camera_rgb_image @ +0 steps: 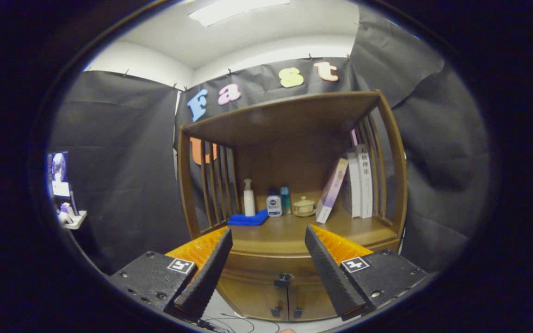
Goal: Pull open the drawer, take out the items inside it, and place them on the countertop above the cabinet.
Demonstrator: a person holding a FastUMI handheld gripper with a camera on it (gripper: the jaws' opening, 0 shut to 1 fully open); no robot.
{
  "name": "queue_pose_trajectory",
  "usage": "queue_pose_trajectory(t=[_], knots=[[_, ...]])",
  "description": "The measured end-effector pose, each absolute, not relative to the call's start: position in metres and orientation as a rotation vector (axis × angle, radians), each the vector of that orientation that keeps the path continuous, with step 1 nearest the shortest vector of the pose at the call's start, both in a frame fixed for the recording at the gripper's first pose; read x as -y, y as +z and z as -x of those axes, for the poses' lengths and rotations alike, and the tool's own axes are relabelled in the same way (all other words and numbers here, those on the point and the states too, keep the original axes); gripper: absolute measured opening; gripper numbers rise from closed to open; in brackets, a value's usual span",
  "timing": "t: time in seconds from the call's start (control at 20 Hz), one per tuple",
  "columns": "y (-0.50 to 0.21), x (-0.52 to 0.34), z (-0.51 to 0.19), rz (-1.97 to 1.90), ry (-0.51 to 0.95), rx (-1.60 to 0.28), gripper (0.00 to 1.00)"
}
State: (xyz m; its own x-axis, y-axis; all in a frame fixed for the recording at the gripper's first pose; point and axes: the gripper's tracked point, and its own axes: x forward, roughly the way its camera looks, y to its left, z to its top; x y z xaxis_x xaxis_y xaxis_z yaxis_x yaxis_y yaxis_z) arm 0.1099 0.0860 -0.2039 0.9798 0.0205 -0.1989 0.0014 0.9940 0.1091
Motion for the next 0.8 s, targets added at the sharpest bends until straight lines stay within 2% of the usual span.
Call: queue_pose_trajectory(t=[0.45,0.55,0.8], knots=[[-0.344,-0.08,-0.161,-0.085,-0.066,-0.38,0.95],[-0.364,-0.074,-0.171,-0.08,-0.085,-0.403,0.92],[-0.396,-0.064,-0.188,-0.053,-0.138,-0.428,0.73]])
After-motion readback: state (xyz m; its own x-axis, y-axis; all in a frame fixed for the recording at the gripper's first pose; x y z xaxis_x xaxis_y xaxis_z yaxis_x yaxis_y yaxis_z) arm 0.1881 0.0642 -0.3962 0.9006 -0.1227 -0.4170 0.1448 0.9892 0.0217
